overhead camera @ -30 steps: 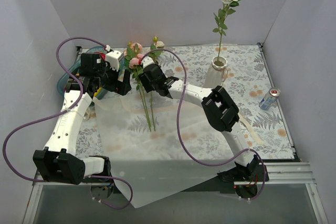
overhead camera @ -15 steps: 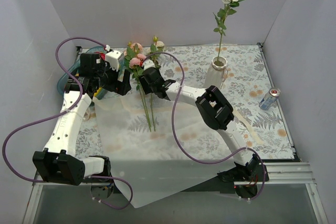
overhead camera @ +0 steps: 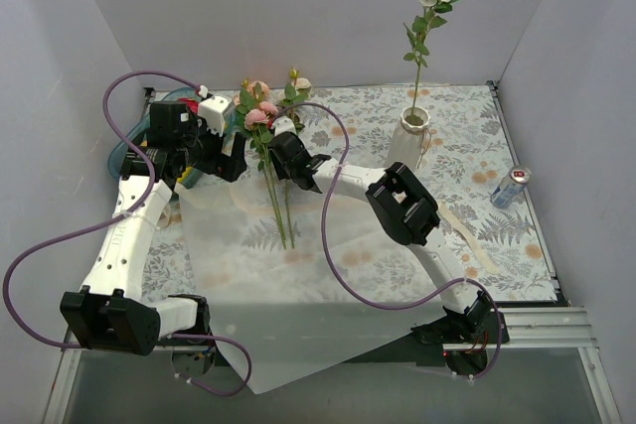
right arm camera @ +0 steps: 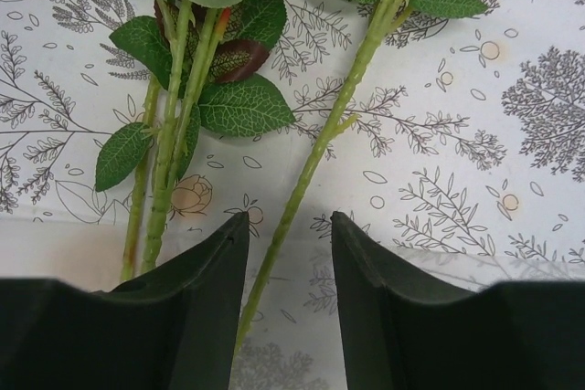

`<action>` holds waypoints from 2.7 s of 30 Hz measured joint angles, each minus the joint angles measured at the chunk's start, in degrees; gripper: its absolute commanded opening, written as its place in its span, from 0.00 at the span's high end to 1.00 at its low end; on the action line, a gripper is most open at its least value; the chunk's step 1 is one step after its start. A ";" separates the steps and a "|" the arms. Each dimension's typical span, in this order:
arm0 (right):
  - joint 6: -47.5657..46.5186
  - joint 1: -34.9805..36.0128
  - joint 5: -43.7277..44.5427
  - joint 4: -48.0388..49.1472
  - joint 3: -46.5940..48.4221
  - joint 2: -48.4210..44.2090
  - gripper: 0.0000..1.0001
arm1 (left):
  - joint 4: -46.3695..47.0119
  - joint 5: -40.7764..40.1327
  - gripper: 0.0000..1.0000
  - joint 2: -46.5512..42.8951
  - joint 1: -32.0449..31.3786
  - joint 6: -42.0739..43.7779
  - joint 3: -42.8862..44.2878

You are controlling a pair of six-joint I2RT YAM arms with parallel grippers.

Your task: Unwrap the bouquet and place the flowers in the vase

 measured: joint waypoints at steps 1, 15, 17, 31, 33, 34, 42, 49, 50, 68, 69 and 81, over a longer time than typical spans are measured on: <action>0.22 0.00 0.00 0.17 0.00 0.17 0.54 | 0.00 -0.02 0.02 -0.02 0.00 0.13 -0.02; 1.62 0.02 0.20 3.13 -1.62 0.72 0.95 | 0.02 -0.17 0.02 0.00 0.04 1.03 -0.24; 1.11 -0.04 0.68 3.67 -2.78 0.00 0.99 | 0.02 -0.17 0.02 0.00 0.04 1.05 -0.24; -7.76 -2.69 4.92 4.72 -9.27 -17.88 0.99 | 0.02 -0.20 0.02 0.04 0.07 1.01 -0.24; -9.70 -3.08 5.49 6.27 -9.27 -22.64 0.99 | 0.02 -0.17 0.02 0.15 0.07 1.01 -0.24; -10.47 -3.23 5.70 7.17 -9.27 -24.46 0.99 | 0.00 -0.17 0.02 0.20 0.07 0.98 -0.24; -20.37 -3.43 2.84 20.85 -13.38 -42.32 0.99 | 0.04 0.11 0.02 0.50 0.22 0.37 0.28; -28.33 -8.11 -6.82 45.29 -21.77 -54.88 0.99 | 0.09 0.35 0.02 1.07 0.26 -0.04 0.33; -28.74 -9.51 -7.65 47.67 -22.25 -55.43 0.99 | 0.09 0.39 0.02 1.07 0.26 -0.07 0.33; -21.38 -28.44 -19.23 71.73 -34.49 -55.98 0.99 | 1.09 1.55 0.02 2.45 0.26 0.20 0.33; -20.48 -28.89 -19.63 72.39 -34.49 -55.65 0.99 | 1.11 1.62 0.02 2.67 0.26 0.26 0.33; -9.62 -32.68 -21.99 73.33 -39.60 -47.23 0.99 | 1.07 2.23 0.02 5.14 0.26 0.81 0.76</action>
